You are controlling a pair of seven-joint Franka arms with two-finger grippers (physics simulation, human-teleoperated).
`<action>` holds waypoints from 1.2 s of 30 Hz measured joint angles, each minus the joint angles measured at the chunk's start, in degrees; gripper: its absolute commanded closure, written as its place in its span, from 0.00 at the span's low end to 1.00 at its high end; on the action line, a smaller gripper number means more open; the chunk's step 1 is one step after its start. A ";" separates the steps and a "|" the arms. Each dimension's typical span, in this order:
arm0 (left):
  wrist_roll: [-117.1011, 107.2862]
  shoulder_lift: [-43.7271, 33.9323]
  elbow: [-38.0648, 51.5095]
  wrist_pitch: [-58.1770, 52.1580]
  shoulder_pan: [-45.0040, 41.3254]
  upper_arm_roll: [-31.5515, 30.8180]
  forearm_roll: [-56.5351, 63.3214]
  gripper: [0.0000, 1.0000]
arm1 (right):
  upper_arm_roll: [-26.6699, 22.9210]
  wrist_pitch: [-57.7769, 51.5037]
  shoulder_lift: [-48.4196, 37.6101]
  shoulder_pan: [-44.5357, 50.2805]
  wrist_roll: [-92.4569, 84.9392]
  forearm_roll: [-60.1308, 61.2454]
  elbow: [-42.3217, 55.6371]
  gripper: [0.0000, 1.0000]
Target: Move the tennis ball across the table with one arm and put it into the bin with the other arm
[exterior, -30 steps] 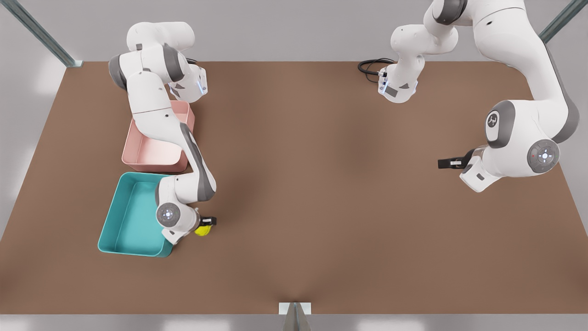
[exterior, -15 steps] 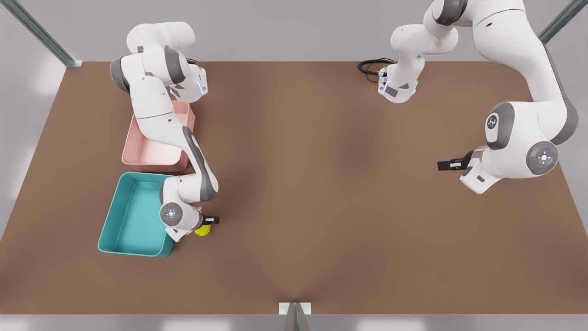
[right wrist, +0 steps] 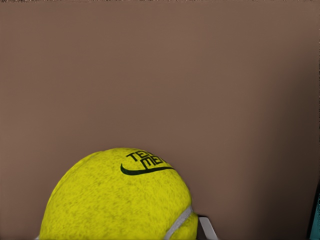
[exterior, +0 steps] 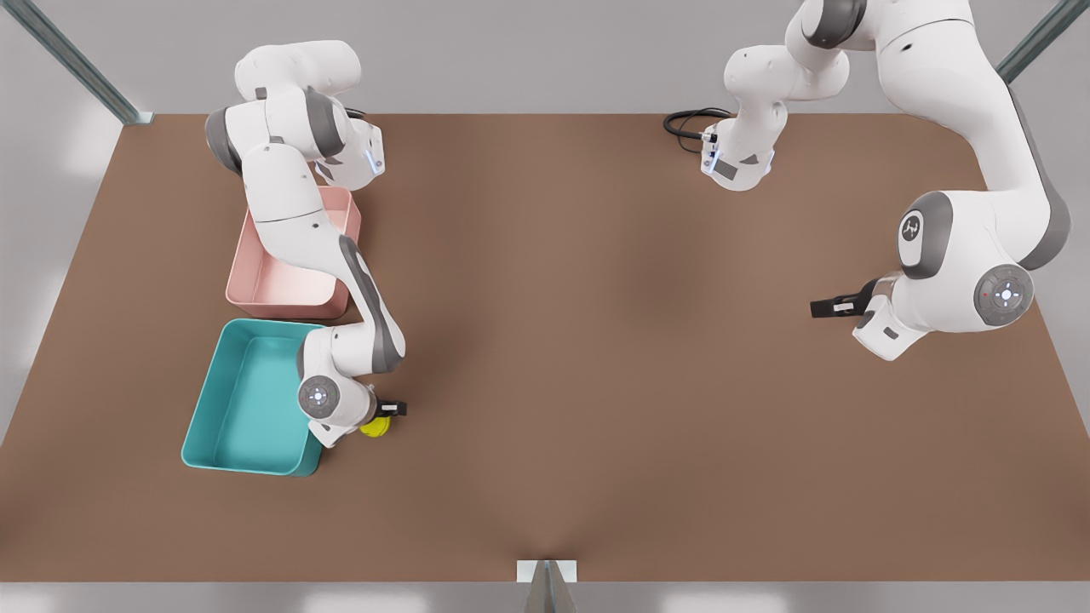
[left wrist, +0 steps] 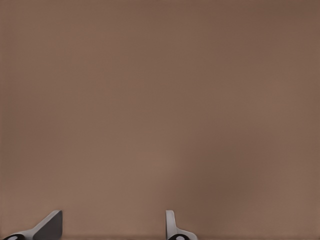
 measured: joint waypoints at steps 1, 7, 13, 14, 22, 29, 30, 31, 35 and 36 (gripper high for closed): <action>-0.05 0.01 0.00 0.00 0.00 0.00 0.00 0.00 | 0.00 0.01 -0.05 -0.04 0.02 0.01 0.06 0.04; -0.32 -0.09 0.00 -0.08 0.01 0.00 0.00 0.00 | 0.06 0.08 -0.18 -0.19 -1.06 1.37 0.40 0.46; -0.51 -0.12 0.00 -0.21 0.01 0.03 0.00 0.00 | 0.08 -0.17 -0.61 -0.22 -1.21 1.09 0.72 0.46; -0.54 -0.10 0.00 -0.21 0.00 0.05 0.00 0.00 | 0.08 -0.20 -0.62 -0.25 -1.20 1.08 0.91 0.46; -0.70 -0.06 0.00 -0.14 0.00 0.07 0.03 0.00 | 0.07 -0.39 -6.58 -0.88 -1.41 0.81 0.91 0.46; -0.79 -0.04 0.00 -0.11 0.01 0.09 0.07 0.00 | -3.63 -2.49 -14.12 -8.14 -4.81 0.65 0.37 0.46; -0.80 -0.01 0.00 -0.09 0.01 0.09 0.07 0.00 | -4.38 -2.93 -13.98 -9.05 -5.49 0.69 0.35 0.46; -0.81 0.00 0.00 -0.08 0.01 0.09 0.07 0.00 | -5.25 -3.30 -13.80 -9.68 -6.24 0.74 0.25 0.44; -0.85 0.32 0.06 0.08 0.08 0.10 0.08 0.00 | -6.25 -4.85 -14.28 -10.29 -8.70 0.79 -2.70 0.00; -0.86 0.34 0.07 0.13 0.09 0.14 0.08 0.00 | -6.29 -5.19 -14.44 -10.34 -9.24 0.85 -3.57 0.00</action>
